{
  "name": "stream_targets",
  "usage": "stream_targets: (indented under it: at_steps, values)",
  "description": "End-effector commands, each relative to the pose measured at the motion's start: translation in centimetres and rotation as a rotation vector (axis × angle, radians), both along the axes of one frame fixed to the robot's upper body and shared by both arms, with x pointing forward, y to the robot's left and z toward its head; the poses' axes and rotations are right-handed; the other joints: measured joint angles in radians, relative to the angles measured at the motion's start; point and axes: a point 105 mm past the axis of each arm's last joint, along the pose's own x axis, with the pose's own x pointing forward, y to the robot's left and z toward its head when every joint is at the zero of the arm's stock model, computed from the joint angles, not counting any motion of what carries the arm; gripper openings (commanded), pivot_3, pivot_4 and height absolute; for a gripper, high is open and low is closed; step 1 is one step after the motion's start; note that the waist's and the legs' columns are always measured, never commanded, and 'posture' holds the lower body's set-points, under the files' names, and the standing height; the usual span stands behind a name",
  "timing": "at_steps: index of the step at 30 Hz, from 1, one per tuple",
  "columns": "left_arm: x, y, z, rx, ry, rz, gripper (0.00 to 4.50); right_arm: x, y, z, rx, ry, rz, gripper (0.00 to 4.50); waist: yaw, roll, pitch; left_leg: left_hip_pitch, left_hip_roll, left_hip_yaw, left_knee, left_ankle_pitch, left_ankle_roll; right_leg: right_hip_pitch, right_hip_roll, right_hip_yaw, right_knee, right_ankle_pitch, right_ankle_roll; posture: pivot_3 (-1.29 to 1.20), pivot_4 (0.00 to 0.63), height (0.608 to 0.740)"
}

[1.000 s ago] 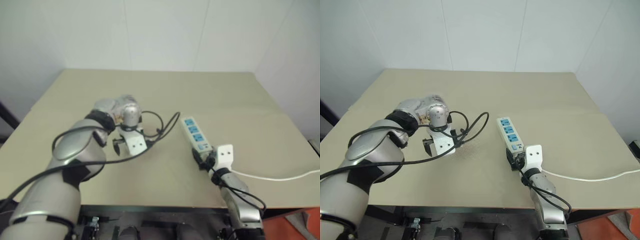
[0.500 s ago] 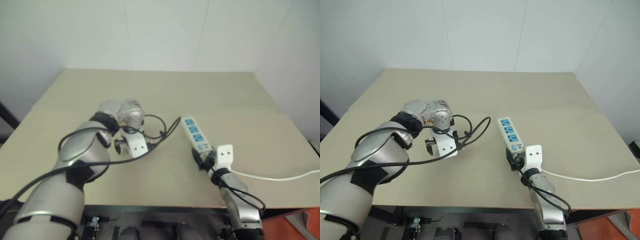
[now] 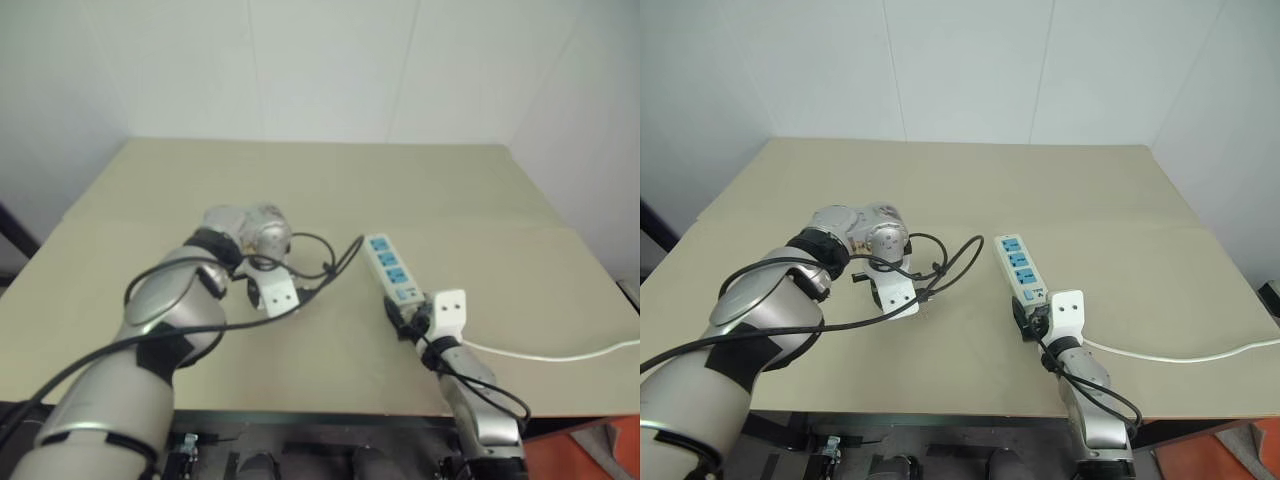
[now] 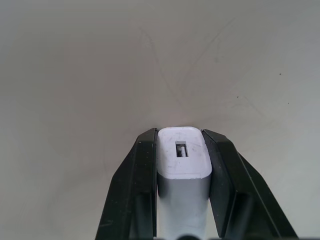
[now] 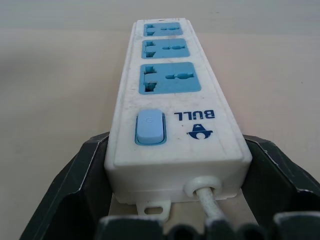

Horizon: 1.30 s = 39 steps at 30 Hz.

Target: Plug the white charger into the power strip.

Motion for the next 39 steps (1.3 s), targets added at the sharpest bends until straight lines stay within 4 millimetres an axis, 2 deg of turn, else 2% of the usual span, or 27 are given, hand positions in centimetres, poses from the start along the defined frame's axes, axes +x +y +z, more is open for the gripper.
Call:
stream_targets:
  at_steps: [1, 4, 9, 11, 15, 18, 21, 27, 32, 35, 39]
  values:
    - [0.4, -0.4, 0.6, -0.05, -0.028, 0.003, 1.01, -0.6, 0.5, -2.0, 0.005, 0.087, 0.015, 3.44, 0.0, 0.0, 0.0, 0.0, 0.0, 0.0, 0.0, 0.0, 0.0, 0.0, 0.0, 0.0, 0.0, 0.0, 0.0, 0.0, 0.15, 0.74]
    - [0.8, -1.1, 1.6, -0.111, -0.062, 0.01, 1.01, -0.6, 0.5, -1.9, -0.004, 0.083, 0.027, 3.44, 0.0, 0.0, 0.0, 0.0, 0.0, 0.0, 0.0, 0.0, 0.0, 0.0, 0.0, 0.0, 0.0, 0.0, 0.0, 0.0, 0.15, 0.74]
    - [1.2, -4.0, 8.0, -0.479, -0.084, 0.101, 1.01, -0.5, 0.0, -1.2, -0.037, 0.054, 0.093, 3.44, 0.0, 0.0, 0.0, -0.001, 0.0, 0.0, 0.001, 0.0, 0.0, 0.0, 0.0, -0.001, 0.0, 0.0, 0.0, 0.0, 0.15, 0.74]
    - [0.8, -4.9, 10.7, -0.676, -0.024, 0.149, 1.01, -0.4, -0.1, -0.7, -0.062, 0.04, 0.159, 3.44, 0.0, 0.0, 0.0, -0.001, 0.0, 0.0, 0.001, 0.0, 0.0, 0.0, -0.001, 0.0, 0.0, 0.0, 0.0, 0.0, 0.15, 0.74]
    - [0.2, -6.1, 14.8, -1.141, 0.183, 0.268, 1.01, 0.4, 0.4, 0.5, -0.133, 0.002, 0.357, 3.44, -0.009, 0.0, 0.0, 0.001, 0.0, 0.001, 0.001, 0.0, 0.0, 0.001, -0.001, 0.0, 0.0, 0.0, 0.0, 0.0, 0.15, 0.74]
    - [-0.2, -5.5, 16.2, -1.369, 0.38, 0.38, 1.01, 1.1, 1.2, 1.4, -0.159, -0.02, 0.504, 3.44, -0.023, 0.0, 0.0, 0.003, 0.0, 0.0, 0.001, 0.0, 0.0, 0.002, 0.0, 0.0, 0.004, 0.0, 0.0, 0.0, 0.15, 0.74]
    - [-0.8, -4.2, 15.1, -1.476, 0.582, 0.479, 1.01, 1.1, 3.1, 2.2, -0.189, -0.038, 0.722, 3.44, -0.038, 0.001, 0.001, 0.006, 0.0, 0.0, 0.003, 0.0, 0.0, 0.002, 0.0, 0.001, 0.009, -0.001, 0.001, 0.0, 0.15, 0.74]
    - [-2.3, -2.4, 10.2, -1.469, 0.863, 0.689, 1.01, -0.2, 7.3, 1.8, -0.229, -0.01, 1.099, 3.44, -0.057, 0.001, 0.001, 0.007, 0.0, -0.001, 0.004, 0.0, 0.0, 0.002, 0.001, 0.0, 0.013, 0.0, 0.001, 0.0, 0.15, 0.74]
    - [-2.8, -1.5, 7.1, -1.422, 0.906, 0.794, 1.01, -1.0, 9.2, 0.3, -0.235, 0.032, 1.221, 3.44, -0.051, 0.001, 0.001, 0.007, 0.0, -0.002, 0.005, 0.0, 0.0, 0.003, 0.001, -0.001, 0.014, 0.0, 0.0, 0.0, 0.15, 0.74]
    - [-3.2, -1.1, 6.1, -1.403, 0.903, 0.804, 1.01, -0.9, 9.5, -0.1, -0.247, 0.036, 1.229, 3.44, -0.049, 0.001, 0.001, 0.008, 0.0, -0.002, 0.005, 0.0, 0.0, 0.004, 0.001, -0.001, 0.013, 0.0, 0.0, 0.0, 0.15, 0.74]
    - [-4.0, -0.9, 5.9, -1.406, 0.934, 0.782, 1.01, -0.7, 9.2, -0.4, -0.243, 0.051, 1.224, 3.44, -0.052, 0.001, 0.001, 0.009, 0.0, -0.002, 0.005, 0.0, 0.0, 0.004, 0.001, -0.001, 0.014, -0.001, 0.0, 0.0, 0.15, 0.74]
